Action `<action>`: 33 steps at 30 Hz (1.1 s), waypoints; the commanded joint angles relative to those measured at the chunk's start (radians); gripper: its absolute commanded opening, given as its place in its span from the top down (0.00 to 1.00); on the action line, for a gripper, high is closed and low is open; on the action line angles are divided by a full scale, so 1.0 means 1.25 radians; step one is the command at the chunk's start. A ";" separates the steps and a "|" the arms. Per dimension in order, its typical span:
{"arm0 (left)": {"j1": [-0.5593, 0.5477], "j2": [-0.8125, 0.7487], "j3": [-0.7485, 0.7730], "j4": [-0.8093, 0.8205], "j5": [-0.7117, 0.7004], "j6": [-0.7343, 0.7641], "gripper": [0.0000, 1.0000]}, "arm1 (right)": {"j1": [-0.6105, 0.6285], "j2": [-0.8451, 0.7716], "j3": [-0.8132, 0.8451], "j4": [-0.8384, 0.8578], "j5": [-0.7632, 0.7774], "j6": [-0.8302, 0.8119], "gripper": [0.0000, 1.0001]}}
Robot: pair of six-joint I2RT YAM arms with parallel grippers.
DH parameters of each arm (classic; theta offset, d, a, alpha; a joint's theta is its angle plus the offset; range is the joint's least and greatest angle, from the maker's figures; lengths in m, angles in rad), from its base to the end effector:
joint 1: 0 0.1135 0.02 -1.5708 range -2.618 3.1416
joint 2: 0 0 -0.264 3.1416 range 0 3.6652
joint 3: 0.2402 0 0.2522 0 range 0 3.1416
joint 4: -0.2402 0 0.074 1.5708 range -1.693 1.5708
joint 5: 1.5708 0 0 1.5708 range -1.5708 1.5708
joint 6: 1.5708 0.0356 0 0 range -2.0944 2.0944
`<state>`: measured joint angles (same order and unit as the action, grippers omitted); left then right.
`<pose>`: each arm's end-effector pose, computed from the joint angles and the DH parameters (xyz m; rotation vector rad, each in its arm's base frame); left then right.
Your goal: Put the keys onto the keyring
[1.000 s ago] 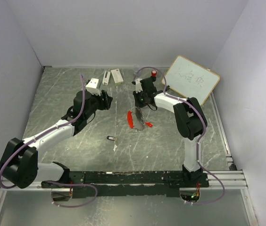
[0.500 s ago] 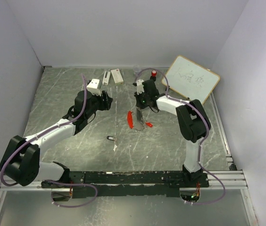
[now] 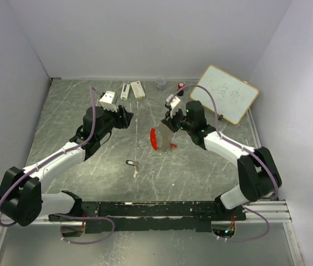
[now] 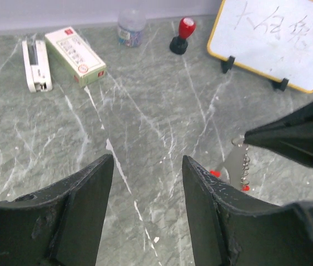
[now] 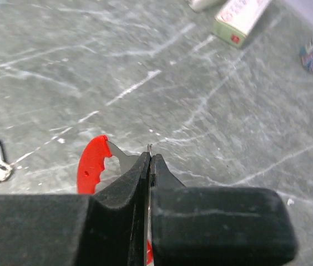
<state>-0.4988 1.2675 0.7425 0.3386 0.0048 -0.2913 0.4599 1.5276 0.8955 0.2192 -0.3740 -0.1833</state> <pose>0.2554 -0.1393 0.2743 0.1893 1.7832 -0.5761 0.2987 0.1625 0.2379 -0.8579 1.8006 0.5493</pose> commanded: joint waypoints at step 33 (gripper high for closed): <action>0.005 -0.018 0.068 -0.166 0.084 -0.022 0.39 | -0.006 -0.198 -0.035 -0.021 -0.346 -0.245 1.00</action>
<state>-0.4988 1.2308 0.7963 0.2058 0.0715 -0.2794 0.4587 1.3190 0.8165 0.2047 -0.8429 -0.4915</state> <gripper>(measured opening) 0.608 0.006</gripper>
